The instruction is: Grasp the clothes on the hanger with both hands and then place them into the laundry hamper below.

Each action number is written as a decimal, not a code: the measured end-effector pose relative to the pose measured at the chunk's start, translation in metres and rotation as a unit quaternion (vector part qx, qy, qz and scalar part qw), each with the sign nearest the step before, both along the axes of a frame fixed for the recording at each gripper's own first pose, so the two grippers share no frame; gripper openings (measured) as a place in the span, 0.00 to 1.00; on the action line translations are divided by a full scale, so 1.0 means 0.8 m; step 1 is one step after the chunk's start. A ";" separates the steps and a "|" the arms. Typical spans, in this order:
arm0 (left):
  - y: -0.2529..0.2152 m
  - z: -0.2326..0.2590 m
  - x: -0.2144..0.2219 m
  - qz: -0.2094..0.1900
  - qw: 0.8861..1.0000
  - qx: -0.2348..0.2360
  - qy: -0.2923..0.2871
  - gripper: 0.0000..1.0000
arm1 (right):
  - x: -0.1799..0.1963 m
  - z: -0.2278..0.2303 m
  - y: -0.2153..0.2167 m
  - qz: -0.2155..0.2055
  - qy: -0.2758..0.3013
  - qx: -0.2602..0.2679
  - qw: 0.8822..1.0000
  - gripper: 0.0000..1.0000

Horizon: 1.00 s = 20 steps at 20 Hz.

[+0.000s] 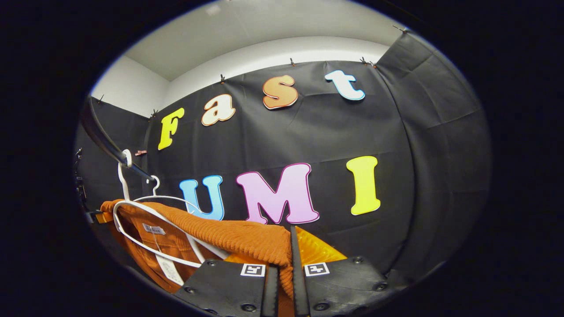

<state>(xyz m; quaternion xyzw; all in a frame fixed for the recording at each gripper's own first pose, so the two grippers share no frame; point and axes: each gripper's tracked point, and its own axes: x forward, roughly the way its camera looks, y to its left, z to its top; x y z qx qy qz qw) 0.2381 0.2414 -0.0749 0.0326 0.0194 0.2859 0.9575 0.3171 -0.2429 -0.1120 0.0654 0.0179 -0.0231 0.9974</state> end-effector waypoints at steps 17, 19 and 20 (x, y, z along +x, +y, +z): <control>-0.003 -0.207 -0.063 0.038 0.981 -0.124 0.144 0.06 | -0.041 -0.209 0.046 0.031 0.184 -0.015 0.982 0.14; -0.022 -0.222 -0.066 0.028 0.978 -0.130 0.161 0.06 | -0.049 -0.220 0.063 0.043 0.196 -0.015 0.979 0.14; -0.029 -0.230 -0.069 0.021 0.977 -0.131 0.169 0.06 | -0.052 -0.222 0.073 0.050 0.198 -0.016 0.979 0.18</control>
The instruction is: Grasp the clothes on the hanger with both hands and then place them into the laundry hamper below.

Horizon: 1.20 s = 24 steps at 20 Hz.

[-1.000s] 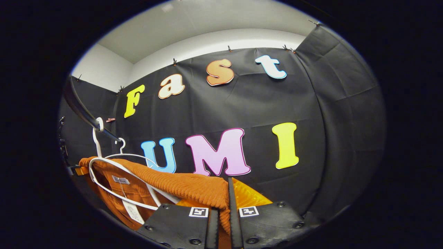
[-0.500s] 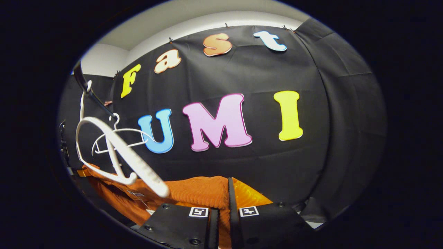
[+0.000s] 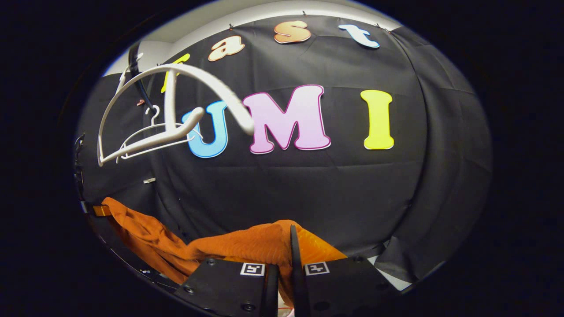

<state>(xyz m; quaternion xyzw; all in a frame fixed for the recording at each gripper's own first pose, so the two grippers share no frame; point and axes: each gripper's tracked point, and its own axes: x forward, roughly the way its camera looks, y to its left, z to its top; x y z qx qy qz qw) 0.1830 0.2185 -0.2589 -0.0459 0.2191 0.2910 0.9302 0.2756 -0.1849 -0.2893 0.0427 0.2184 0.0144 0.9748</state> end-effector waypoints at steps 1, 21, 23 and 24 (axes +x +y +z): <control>-0.008 -0.007 -0.002 -0.007 1.000 -0.001 0.006 0.06 | -0.003 -0.001 0.011 0.007 0.000 -0.001 1.000 0.14; -0.192 -0.059 0.041 -0.163 0.983 -0.076 0.037 0.06 | -0.088 -0.042 0.222 0.181 0.079 0.060 0.978 0.17; -0.200 -0.076 0.036 -0.164 0.981 -0.084 0.054 0.06 | -0.099 -0.061 0.225 0.188 0.105 0.052 0.975 0.17; -0.203 -0.083 0.032 -0.164 0.981 -0.087 0.064 0.06 | -0.105 -0.071 0.225 0.190 0.119 0.049 0.973 0.17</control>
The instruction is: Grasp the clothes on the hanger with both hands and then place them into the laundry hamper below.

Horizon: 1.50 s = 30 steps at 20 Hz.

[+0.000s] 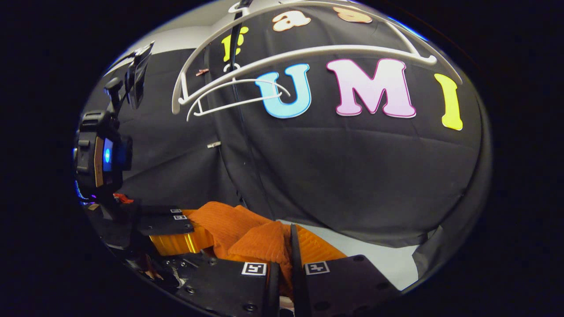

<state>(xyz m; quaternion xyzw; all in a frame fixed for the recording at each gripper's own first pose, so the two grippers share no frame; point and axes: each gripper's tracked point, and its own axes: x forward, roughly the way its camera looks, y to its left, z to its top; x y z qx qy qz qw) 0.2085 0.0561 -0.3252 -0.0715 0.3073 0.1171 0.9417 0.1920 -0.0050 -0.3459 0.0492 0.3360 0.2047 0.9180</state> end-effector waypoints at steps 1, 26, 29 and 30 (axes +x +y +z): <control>0.001 -0.007 -0.003 0.003 1.000 -0.003 0.007 0.06 | -0.005 -0.010 0.000 0.001 0.012 -0.005 1.000 0.17; 0.046 -0.002 -0.062 0.001 1.000 0.017 0.021 0.95 | -0.039 -0.009 -0.044 -0.024 0.015 -0.107 0.994 0.99; 0.049 0.022 -0.083 -0.010 1.000 0.025 -0.003 0.95 | -0.058 0.011 -0.025 -0.022 0.001 -0.108 0.994 0.99; 0.049 0.031 -0.093 -0.015 0.999 0.026 -0.011 0.95 | -0.068 0.020 -0.016 -0.021 -0.005 -0.109 0.994 0.99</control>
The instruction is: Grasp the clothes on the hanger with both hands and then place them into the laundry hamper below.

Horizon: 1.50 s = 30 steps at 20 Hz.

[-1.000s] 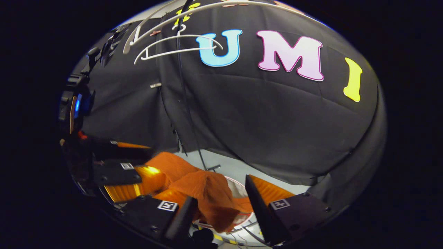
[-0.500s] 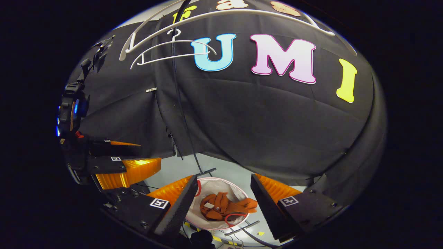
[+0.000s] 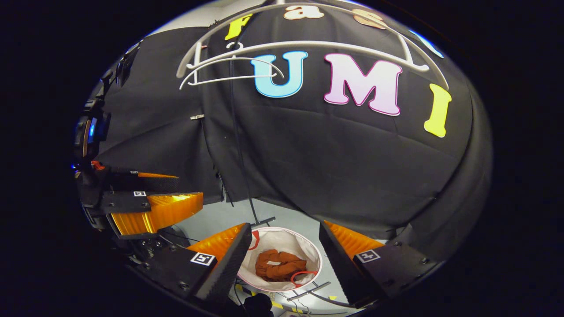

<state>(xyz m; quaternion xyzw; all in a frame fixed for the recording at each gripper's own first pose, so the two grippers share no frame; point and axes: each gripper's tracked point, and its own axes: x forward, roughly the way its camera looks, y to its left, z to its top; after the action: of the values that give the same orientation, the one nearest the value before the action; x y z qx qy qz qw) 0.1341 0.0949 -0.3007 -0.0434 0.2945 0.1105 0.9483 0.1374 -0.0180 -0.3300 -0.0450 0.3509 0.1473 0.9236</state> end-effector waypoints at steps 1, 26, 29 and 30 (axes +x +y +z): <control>0.002 0.008 -0.010 -0.004 1.000 0.001 -0.007 0.95 | -0.008 0.007 0.006 0.000 -0.006 -0.001 1.000 0.99; -0.085 0.313 -0.255 -0.106 0.958 0.039 -0.263 0.92 | -0.264 0.362 0.058 -0.109 -0.293 0.034 0.949 0.96; -0.109 0.344 -0.256 -0.109 0.950 0.049 -0.290 0.92 | -0.268 0.413 0.049 -0.107 -0.339 0.052 0.933 0.93; -0.118 0.357 -0.256 -0.106 0.946 0.052 -0.302 0.95 | -0.268 0.429 0.046 -0.107 -0.354 0.062 0.927 0.96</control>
<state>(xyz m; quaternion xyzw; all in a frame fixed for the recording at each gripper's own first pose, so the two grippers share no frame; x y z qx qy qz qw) -0.0704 0.0007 -0.0149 0.0065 -0.0094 0.0063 0.9999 -0.0774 0.0188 0.0135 0.0012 -0.0061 0.0439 0.9990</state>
